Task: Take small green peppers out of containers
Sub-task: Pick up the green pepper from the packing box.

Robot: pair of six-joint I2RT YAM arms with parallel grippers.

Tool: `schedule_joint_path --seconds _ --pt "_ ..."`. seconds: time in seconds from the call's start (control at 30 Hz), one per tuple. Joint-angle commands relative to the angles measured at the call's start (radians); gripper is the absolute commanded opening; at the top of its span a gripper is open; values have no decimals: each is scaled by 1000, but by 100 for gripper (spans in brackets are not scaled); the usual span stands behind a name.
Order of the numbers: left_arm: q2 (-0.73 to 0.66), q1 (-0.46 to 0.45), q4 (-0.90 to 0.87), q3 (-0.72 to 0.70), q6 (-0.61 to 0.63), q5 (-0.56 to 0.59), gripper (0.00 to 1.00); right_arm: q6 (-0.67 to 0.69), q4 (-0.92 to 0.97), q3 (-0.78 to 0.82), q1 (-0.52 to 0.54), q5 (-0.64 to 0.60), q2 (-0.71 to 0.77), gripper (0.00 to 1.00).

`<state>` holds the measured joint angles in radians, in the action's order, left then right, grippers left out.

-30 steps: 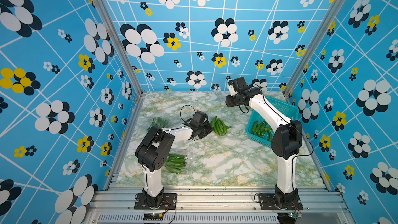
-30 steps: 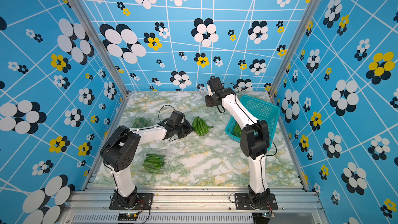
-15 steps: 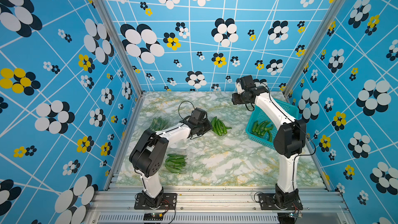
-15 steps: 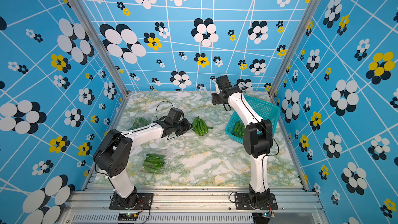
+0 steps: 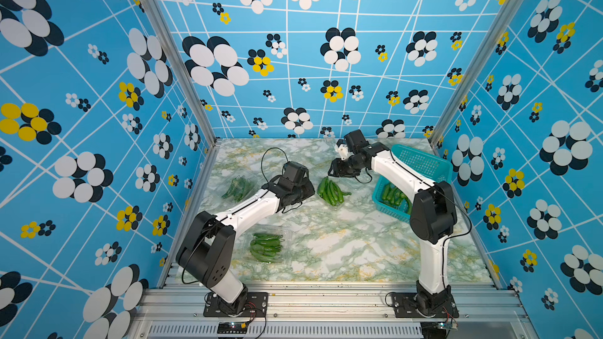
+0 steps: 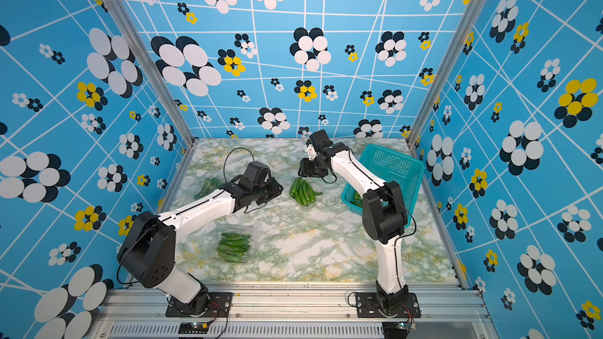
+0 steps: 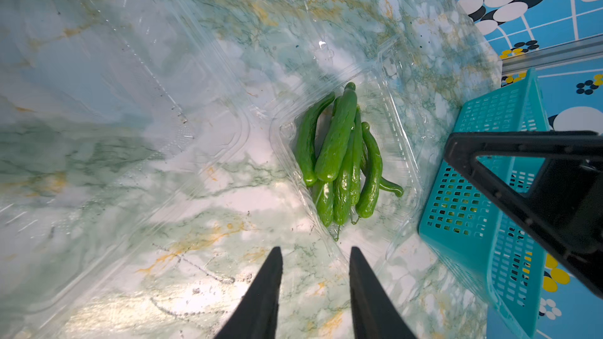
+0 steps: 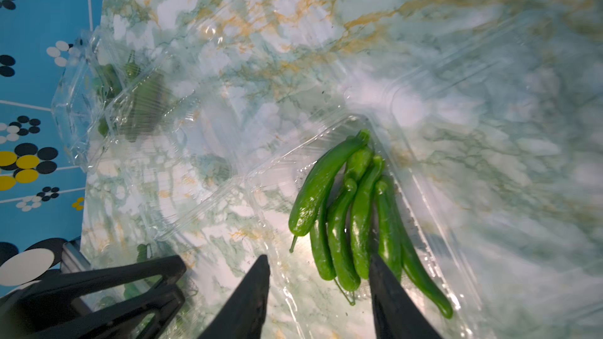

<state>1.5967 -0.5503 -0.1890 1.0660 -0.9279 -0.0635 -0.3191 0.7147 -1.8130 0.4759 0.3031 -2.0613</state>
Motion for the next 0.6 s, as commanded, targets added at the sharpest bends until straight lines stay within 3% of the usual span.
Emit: schedule_joint_path --seconds 0.0,0.57 --pt "-31 0 -25 -36 23 21 37 -59 -21 -1 9 38 -30 47" --pt "-136 30 11 -150 15 19 37 -102 7 -105 49 32 -200 43"
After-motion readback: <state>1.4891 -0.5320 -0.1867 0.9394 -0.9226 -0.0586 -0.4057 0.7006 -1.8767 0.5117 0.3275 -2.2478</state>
